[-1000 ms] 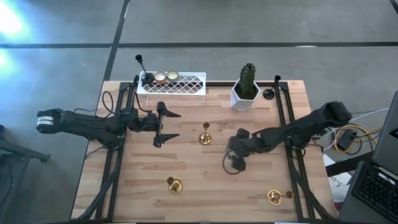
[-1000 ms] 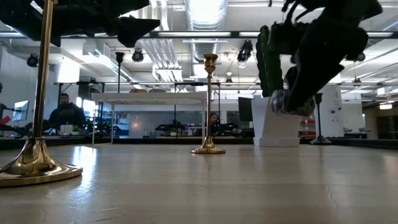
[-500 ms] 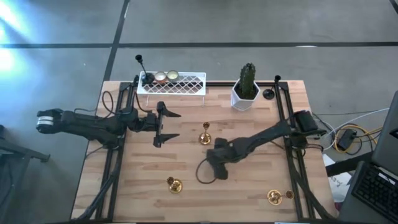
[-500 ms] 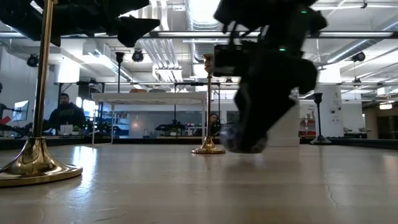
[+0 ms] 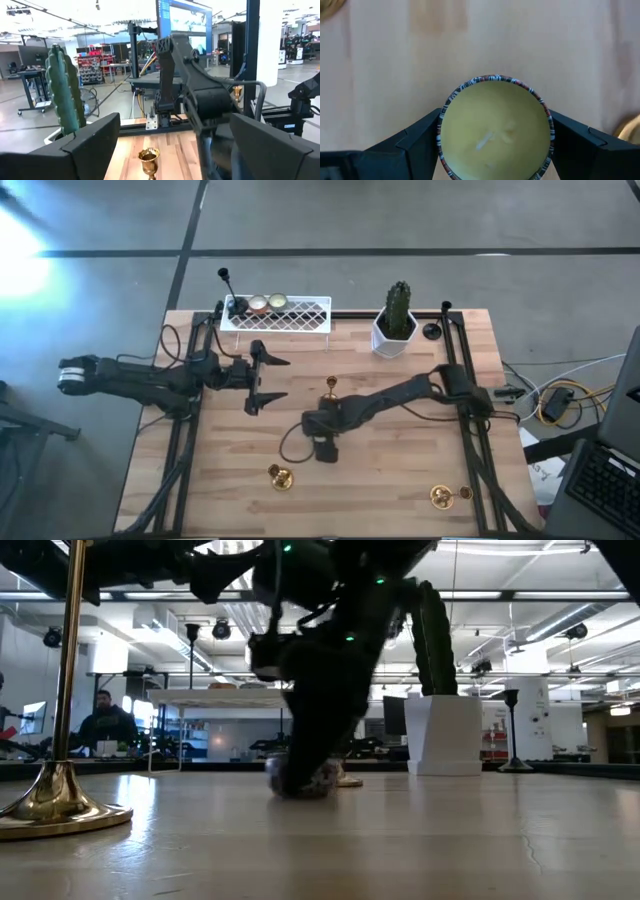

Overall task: Pick & Place candle stick holders
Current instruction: Put the red scented candle bottle on the shelf

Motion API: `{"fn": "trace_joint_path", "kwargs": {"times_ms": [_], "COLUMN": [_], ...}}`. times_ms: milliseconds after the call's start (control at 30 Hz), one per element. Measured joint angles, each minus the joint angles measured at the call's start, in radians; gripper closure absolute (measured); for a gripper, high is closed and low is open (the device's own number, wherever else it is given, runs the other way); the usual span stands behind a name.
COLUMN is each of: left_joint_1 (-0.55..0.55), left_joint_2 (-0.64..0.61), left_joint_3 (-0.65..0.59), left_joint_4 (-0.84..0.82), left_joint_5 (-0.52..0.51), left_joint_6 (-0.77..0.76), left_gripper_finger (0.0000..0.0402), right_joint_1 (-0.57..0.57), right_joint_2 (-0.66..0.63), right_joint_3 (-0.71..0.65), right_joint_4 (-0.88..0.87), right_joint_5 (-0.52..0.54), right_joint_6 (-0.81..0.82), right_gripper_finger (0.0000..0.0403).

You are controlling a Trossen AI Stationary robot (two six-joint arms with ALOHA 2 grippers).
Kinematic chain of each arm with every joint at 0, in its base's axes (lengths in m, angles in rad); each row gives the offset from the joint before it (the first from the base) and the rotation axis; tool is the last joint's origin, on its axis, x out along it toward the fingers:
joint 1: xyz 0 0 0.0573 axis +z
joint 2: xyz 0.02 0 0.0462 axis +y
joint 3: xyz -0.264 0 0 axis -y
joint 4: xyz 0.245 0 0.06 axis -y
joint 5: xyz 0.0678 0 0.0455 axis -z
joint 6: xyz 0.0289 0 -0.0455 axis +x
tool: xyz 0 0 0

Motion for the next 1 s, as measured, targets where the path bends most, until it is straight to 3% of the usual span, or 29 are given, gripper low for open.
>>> {"fn": "trace_joint_path", "kwargs": {"times_ms": [300, 600, 1000], "left_joint_1": [0.000, -0.001, -0.001], "left_joint_2": [-0.001, -0.002, -0.002], "left_joint_3": [0.001, 0.001, 0.001], "left_joint_4": [-0.022, -0.034, -0.036], "left_joint_5": [0.000, 0.000, 0.000], "left_joint_6": [-0.018, -0.024, -0.025], "left_gripper_finger": [0.0021, 0.0021, 0.0021], "right_joint_1": [-0.043, -0.051, -0.068], "right_joint_2": [0.076, 0.079, 0.077], "right_joint_3": [0.130, 0.143, 0.137], "right_joint_4": [-0.009, 0.012, 0.116], "right_joint_5": [-0.072, -0.093, -0.093], "right_joint_6": [0.006, 0.000, -0.051], "right_gripper_finger": [0.0113, 0.0110, 0.0049]}}
